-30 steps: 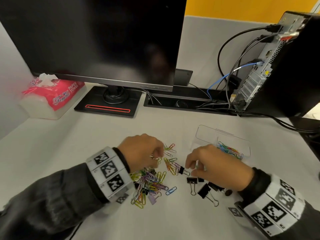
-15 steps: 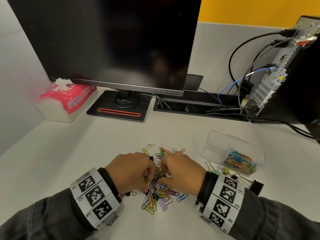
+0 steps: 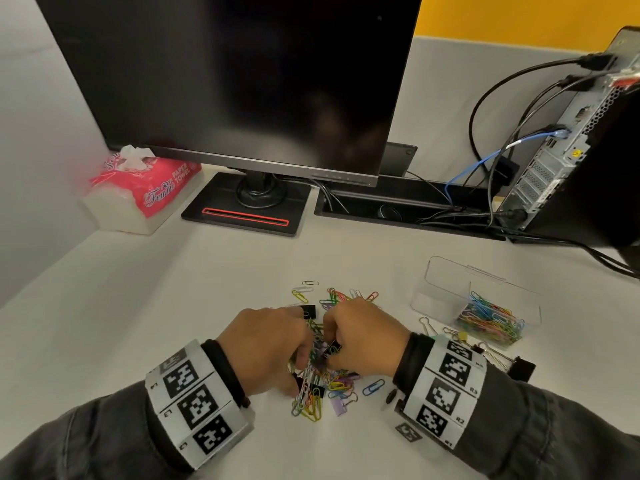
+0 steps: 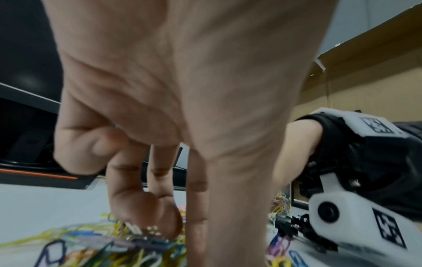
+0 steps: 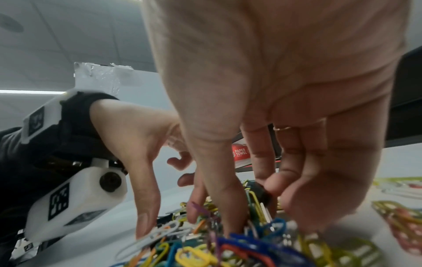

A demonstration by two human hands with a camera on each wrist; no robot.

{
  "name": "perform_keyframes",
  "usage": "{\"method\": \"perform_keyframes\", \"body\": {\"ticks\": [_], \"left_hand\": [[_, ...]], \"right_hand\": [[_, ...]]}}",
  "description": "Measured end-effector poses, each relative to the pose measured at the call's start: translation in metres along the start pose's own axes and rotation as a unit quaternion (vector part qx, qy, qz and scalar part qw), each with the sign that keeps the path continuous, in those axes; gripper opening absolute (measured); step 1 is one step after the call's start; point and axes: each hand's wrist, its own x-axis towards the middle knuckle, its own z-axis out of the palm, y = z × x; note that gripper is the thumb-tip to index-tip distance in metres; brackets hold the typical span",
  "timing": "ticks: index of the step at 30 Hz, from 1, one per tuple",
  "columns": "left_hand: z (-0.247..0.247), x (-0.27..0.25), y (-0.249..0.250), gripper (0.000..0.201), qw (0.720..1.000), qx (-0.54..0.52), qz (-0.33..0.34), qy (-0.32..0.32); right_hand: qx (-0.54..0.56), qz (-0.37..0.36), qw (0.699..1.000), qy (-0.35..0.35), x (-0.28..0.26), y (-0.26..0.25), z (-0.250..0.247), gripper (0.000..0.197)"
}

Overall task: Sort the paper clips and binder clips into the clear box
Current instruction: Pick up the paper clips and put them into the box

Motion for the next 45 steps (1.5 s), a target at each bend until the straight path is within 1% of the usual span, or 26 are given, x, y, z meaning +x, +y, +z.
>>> {"method": "perform_keyframes", "body": {"ticks": [3,5,9,12,15,18,20,23,25,29,31,33,35,36,37,40,43,45], "left_hand": [[0.003,0.001,0.002,0.025,1.0,-0.001,0.0,-0.004],[0.003,0.002,0.001,0.022,1.0,-0.001,0.002,-0.006],[0.0,0.001,-0.006,0.02,1.0,-0.011,0.007,-0.013],[-0.004,-0.001,-0.011,0.021,1.0,-0.005,0.01,-0.022],[-0.008,-0.002,-0.011,0.013,1.0,0.001,0.01,-0.021],[-0.01,-0.001,-0.012,0.002,1.0,0.021,0.012,0.002],[-0.009,0.0,-0.012,0.004,1.0,0.021,0.013,0.012],[-0.005,0.001,-0.013,0.01,1.0,0.0,0.028,-0.011],[-0.002,0.002,-0.012,0.013,0.999,-0.012,0.03,-0.026],[0.003,0.003,-0.009,0.03,0.998,-0.025,0.032,-0.038],[0.005,0.003,-0.008,0.034,0.999,-0.014,0.033,-0.037],[0.007,0.004,-0.007,0.031,0.999,-0.009,0.034,-0.037],[0.008,0.004,-0.006,0.025,0.999,-0.01,0.037,-0.032],[0.008,0.004,-0.006,0.023,0.999,-0.008,0.039,-0.029],[0.008,0.004,-0.006,0.021,0.999,-0.004,0.041,-0.026],[0.005,0.002,-0.005,0.017,0.999,-0.005,0.047,-0.02],[-0.003,0.002,-0.007,0.019,0.998,-0.025,0.058,-0.022],[-0.01,0.0,-0.01,0.019,0.996,-0.053,0.066,-0.028]], "right_hand": [[0.056,-0.005,0.998,-0.026,0.0,0.003,-0.005,0.018],[0.095,0.0,0.995,-0.027,-0.001,0.006,-0.01,0.016],[0.165,-0.005,0.986,-0.004,-0.005,0.015,-0.021,0.022],[0.21,-0.005,0.978,-0.006,-0.011,0.019,-0.026,0.028],[0.232,0.004,0.973,0.012,-0.017,0.025,-0.029,0.031],[0.255,0.024,0.965,0.049,-0.023,0.036,-0.036,0.033],[0.279,0.042,0.957,0.067,-0.028,0.044,-0.04,0.034],[0.316,0.05,0.945,0.07,-0.033,0.052,-0.04,0.034],[0.322,0.052,0.943,0.066,-0.034,0.051,-0.036,0.033],[0.32,0.065,0.942,0.073,-0.032,0.05,-0.034,0.03],[0.291,0.065,0.953,0.053,-0.036,0.053,-0.038,0.024],[0.202,0.06,0.978,0.014,-0.043,0.058,-0.041,0.014],[0.092,0.069,0.993,0.002,-0.05,0.066,-0.041,0.009],[0.049,0.082,0.995,0.004,-0.053,0.069,-0.04,0.01],[0.019,0.098,0.995,0.007,-0.055,0.072,-0.04,0.016],[-0.033,0.136,0.99,-0.001,-0.059,0.075,-0.036,0.033],[-0.108,0.137,0.984,0.028,-0.062,0.072,-0.036,0.037],[-0.111,0.11,0.986,0.059,-0.063,0.065,-0.039,0.033]]}}
